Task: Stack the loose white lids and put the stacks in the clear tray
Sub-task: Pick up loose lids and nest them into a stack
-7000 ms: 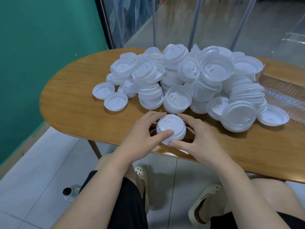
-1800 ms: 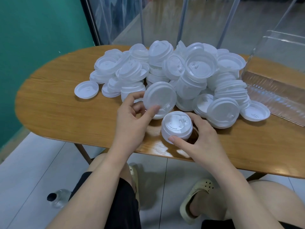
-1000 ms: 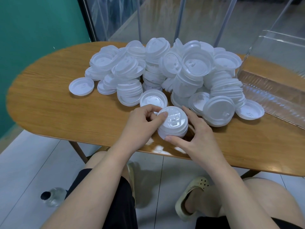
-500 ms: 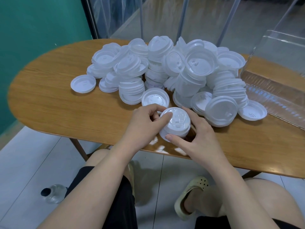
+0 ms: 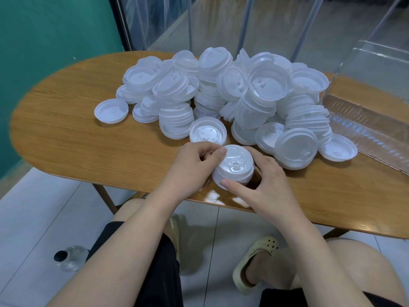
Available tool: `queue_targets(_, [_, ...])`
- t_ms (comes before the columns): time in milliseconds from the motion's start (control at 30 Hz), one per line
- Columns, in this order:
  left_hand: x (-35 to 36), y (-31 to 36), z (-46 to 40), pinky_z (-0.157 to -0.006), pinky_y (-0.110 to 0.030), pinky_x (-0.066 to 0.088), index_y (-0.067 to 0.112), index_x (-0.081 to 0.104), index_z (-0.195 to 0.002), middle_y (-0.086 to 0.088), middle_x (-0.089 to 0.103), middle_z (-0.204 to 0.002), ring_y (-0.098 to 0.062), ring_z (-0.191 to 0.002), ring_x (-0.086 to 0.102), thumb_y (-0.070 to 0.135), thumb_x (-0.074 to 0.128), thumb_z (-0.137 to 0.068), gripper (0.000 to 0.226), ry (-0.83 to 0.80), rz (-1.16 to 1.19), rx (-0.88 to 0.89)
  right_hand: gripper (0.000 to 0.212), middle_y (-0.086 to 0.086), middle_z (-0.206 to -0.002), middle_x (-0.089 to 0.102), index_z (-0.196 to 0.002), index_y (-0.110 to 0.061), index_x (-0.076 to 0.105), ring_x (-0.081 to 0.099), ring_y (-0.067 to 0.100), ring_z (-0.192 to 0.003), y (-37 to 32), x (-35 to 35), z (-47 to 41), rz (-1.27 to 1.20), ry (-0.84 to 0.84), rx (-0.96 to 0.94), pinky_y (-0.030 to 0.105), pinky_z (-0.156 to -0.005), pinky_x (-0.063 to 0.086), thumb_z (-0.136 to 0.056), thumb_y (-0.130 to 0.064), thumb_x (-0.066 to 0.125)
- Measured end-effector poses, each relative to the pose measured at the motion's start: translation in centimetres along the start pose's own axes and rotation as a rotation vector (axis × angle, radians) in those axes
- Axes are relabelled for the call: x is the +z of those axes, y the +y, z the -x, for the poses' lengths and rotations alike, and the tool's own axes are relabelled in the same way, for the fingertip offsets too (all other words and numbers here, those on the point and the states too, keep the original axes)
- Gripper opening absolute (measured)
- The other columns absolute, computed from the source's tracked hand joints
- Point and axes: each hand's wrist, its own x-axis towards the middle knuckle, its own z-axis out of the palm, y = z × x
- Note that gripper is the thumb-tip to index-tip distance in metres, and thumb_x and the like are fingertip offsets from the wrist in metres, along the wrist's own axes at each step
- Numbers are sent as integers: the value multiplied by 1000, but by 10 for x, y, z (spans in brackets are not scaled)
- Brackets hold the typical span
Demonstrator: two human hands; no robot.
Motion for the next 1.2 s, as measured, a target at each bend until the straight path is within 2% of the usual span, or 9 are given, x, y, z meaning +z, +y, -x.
queue_targets(200, [-3,3,1,-53,-12,37,16,77,-105,-5,50,-56,-4,-46,45,30,65,-100,19,-26,13,-40,73,-28,-124,63,-135,-52,52,50,5,-125,1,1,-1,6,-15,-13,45,-108,44,-69,-72,75])
queue_targets(267, [-3,2,3,-57,-16,42,18,77,-106,-14,61,-65,-10,-54,52,33,64,-101,21,-21,-29,-1,72,-28,-124,63,-135,-52,52,50,5,-125,1,1,-1,4,-17,-16,45,-108,44,-69,-72,75])
queue_targets(333, [-3,-2,6,-63,-22,45,20,77,-105,-5,68,-70,-11,-63,57,33,61,-103,20,43,-102,74,72,-29,-123,63,-135,-52,52,50,4,-124,1,1,-1,6,-12,-19,45,-108,44,-69,-73,74])
queue_targets(433, [-10,-9,6,-75,-28,48,20,75,-108,7,67,-85,-10,-82,60,24,63,-102,15,183,-320,236,74,-28,-124,62,-136,-48,53,52,3,-122,1,1,-1,7,8,-23,44,-107,44,-69,-72,75])
queue_targets(533, [-19,-20,-4,-87,-36,44,20,76,-113,1,56,-97,-22,-98,52,20,73,-92,21,253,-668,343,79,-26,-127,60,-139,-45,53,52,2,-123,1,2,0,0,29,-14,43,-108,45,-68,-72,76])
queue_targets(633, [-19,-23,-15,-85,-39,41,21,80,-104,-5,54,-97,-29,-97,51,22,79,-87,17,289,-826,393,82,-27,-127,59,-141,-44,53,51,1,-123,1,2,1,-5,33,-5,42,-109,44,-67,-73,76])
queue_targets(800, [-18,-22,-23,-80,-42,41,16,80,-96,-8,53,-93,-32,-91,51,22,78,-88,10,331,-876,491,90,-28,-131,56,-146,-44,49,47,0,-127,1,2,1,-6,30,9,41,-112,42,-66,-76,74])
queue_targets(967, [-12,-23,-22,-84,-36,29,17,79,-87,-7,59,-102,-32,-96,52,26,71,-92,14,325,-919,555,79,-37,-122,54,-140,-47,51,48,-3,-122,1,1,1,-6,29,-4,38,-111,43,-69,-68,80])
queue_targets(1200, [-10,-18,-20,-87,-39,33,10,68,-89,-5,64,-100,-27,-97,51,22,57,-96,17,374,-925,611,73,-40,-118,54,-135,-53,51,50,-2,-119,1,0,2,-20,31,-11,41,-109,44,-69,-65,82])
